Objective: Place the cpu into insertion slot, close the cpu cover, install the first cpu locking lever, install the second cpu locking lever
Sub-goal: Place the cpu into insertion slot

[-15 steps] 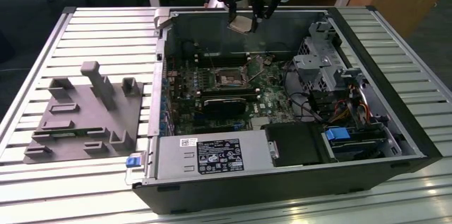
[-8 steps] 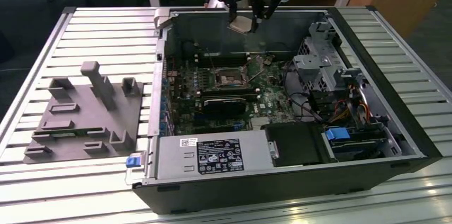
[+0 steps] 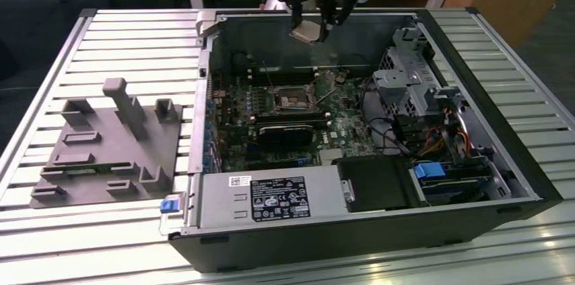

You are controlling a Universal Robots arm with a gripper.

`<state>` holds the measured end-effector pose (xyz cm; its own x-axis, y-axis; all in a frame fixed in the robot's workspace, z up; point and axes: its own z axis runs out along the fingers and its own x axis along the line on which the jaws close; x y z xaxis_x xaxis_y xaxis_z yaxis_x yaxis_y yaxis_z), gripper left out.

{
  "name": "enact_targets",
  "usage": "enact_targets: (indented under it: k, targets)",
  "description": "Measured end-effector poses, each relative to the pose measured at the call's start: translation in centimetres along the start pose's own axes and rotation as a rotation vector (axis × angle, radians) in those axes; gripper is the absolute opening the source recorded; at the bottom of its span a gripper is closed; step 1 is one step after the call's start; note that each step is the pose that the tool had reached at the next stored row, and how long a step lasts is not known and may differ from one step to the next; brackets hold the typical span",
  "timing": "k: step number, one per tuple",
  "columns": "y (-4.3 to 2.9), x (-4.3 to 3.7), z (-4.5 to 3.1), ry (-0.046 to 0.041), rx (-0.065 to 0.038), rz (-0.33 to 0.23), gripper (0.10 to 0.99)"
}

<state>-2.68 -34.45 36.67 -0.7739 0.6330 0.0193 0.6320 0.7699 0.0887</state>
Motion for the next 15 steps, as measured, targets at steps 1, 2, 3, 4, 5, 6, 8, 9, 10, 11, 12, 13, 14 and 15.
enact_targets:
  k: [1,2,3,4,5,6,8,9,10,11,12,13,14,15]
  targets:
    - [0.00,0.00,0.01,-0.0003,0.000,0.004,0.541]
    - [0.00,0.00,0.01,-0.0007,0.000,0.008,0.541]
    - [0.00,0.00,0.02,-0.0011,0.000,0.012,0.541]
    - [0.00,0.00,0.03,-0.0015,0.000,0.016,0.541]
    - [0.00,0.00,0.03,-0.0018,0.000,0.020,0.541]
    - [0.00,0.00,0.04,-0.0022,0.000,0.024,0.541]
    - [-0.01,0.00,0.05,-0.0029,-0.001,0.033,0.541]
    - [0.00,0.00,0.06,-0.0033,-0.001,0.037,0.541]
    - [0.00,0.00,0.07,-0.0037,-0.001,0.041,0.541]
    - [-0.01,0.00,0.07,-0.0040,-0.001,0.046,0.541]
    - [-0.01,0.00,0.08,-0.0044,-0.001,0.050,0.541]
    - [-0.01,0.00,0.08,-0.0047,-0.001,0.054,0.541]
    - [-0.01,0.00,0.09,-0.0051,-0.001,0.058,0.541]
    - [-0.01,0.00,0.10,-0.0055,-0.001,0.062,0.541]
